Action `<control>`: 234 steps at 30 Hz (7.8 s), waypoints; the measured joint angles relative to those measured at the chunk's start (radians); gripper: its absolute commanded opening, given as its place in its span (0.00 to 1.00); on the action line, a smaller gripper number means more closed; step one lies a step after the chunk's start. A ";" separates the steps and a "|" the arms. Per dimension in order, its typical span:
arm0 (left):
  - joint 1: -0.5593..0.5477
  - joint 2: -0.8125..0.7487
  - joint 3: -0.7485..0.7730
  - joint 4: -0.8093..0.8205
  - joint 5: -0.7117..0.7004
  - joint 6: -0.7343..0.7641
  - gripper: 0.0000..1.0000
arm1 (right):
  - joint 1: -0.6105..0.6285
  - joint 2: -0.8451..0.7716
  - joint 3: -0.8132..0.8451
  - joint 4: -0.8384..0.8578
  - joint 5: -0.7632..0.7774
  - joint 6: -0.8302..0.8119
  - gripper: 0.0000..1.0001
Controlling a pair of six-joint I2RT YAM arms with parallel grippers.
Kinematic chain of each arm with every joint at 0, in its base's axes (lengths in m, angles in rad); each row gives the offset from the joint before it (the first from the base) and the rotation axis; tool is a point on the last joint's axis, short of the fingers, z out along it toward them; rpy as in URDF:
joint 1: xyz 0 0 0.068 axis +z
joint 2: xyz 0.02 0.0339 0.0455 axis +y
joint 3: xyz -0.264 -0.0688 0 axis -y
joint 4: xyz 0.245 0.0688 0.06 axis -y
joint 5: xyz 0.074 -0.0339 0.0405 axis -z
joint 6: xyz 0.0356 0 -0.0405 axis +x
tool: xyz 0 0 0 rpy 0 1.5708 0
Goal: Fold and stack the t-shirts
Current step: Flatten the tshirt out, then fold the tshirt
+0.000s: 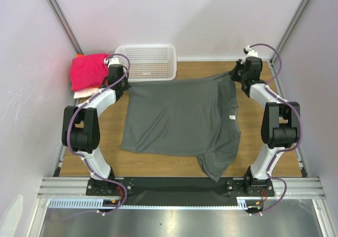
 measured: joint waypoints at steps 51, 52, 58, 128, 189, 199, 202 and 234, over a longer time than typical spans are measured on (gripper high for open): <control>0.031 -0.083 -0.188 0.066 0.134 0.089 0.00 | -0.052 -0.405 -0.468 -0.055 -0.043 -0.002 0.00; 0.031 -0.095 -0.196 0.065 0.134 0.092 0.00 | -0.052 -0.412 -0.473 -0.060 -0.042 -0.001 0.00; 0.031 -0.113 -0.231 0.053 0.134 0.105 0.00 | -0.052 -0.440 -0.496 -0.072 -0.040 0.000 0.00; 0.031 -0.868 -0.116 -0.005 0.160 0.271 0.00 | -0.051 -0.836 -0.011 -0.352 -0.087 -0.158 0.00; 0.029 -0.618 -0.353 -0.130 0.077 0.177 0.01 | -0.052 -0.798 -0.354 -0.473 -0.055 -0.211 0.00; 0.028 -0.428 -0.353 -0.002 0.048 0.178 0.00 | -0.037 -0.550 -0.357 -0.253 -0.055 -0.200 0.00; 0.028 -0.397 -0.352 0.038 0.043 0.177 0.00 | -0.034 -0.490 -0.357 -0.210 -0.051 -0.199 0.00; 0.028 -0.227 -0.286 0.135 0.138 0.273 0.00 | -0.030 -0.454 -0.370 -0.163 -0.017 -0.176 0.00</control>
